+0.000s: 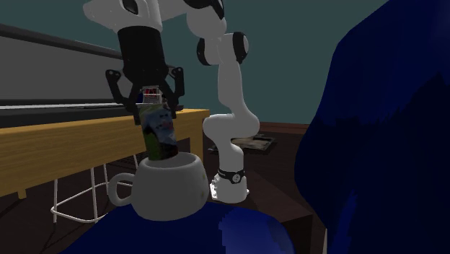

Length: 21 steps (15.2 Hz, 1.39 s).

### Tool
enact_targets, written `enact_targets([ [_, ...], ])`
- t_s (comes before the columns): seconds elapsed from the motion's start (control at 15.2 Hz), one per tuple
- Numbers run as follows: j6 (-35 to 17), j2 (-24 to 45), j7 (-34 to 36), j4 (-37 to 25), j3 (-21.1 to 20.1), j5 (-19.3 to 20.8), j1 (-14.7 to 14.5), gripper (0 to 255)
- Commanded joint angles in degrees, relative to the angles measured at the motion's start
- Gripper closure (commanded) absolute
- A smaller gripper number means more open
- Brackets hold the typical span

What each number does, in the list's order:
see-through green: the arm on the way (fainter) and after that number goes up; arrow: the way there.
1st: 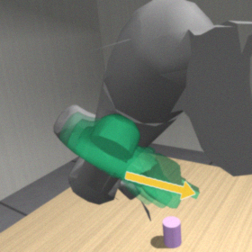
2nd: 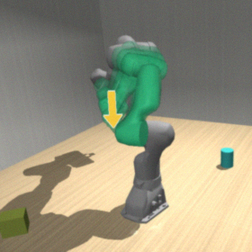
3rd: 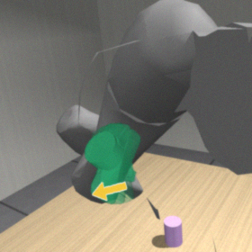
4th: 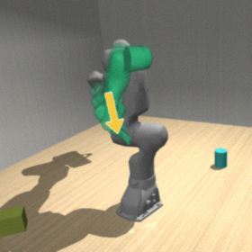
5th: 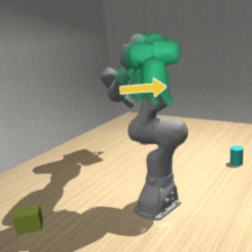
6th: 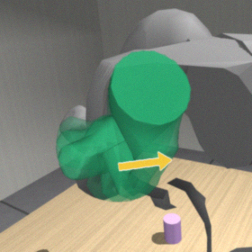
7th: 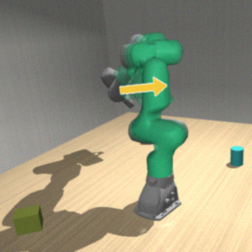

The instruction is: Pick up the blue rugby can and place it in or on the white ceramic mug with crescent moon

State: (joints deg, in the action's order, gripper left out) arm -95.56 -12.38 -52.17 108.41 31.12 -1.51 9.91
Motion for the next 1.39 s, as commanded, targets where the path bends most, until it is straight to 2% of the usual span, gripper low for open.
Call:
enact_targets([
  [0.0,0.0,0.2,0.0,0.2,0.0,0.0,0.0,255],
  [0.13,0.0,0.2,0.0,0.2,0.0,0.0,0.0,255],
  [0.2,0.0,0.1,0.0,0.3,0.0,0.1,0.0,0],
  [0.53,0.0,0.2,0.0,0.2,0.0,0.0,0.0,0],
  [0.79,7.5,2.1,-0.7,-8.8,0.7,-0.8,0.0,0],
  [1.32,7.5,2.1,-0.7,-8.8,0.7,-0.8,0.0,0],
])
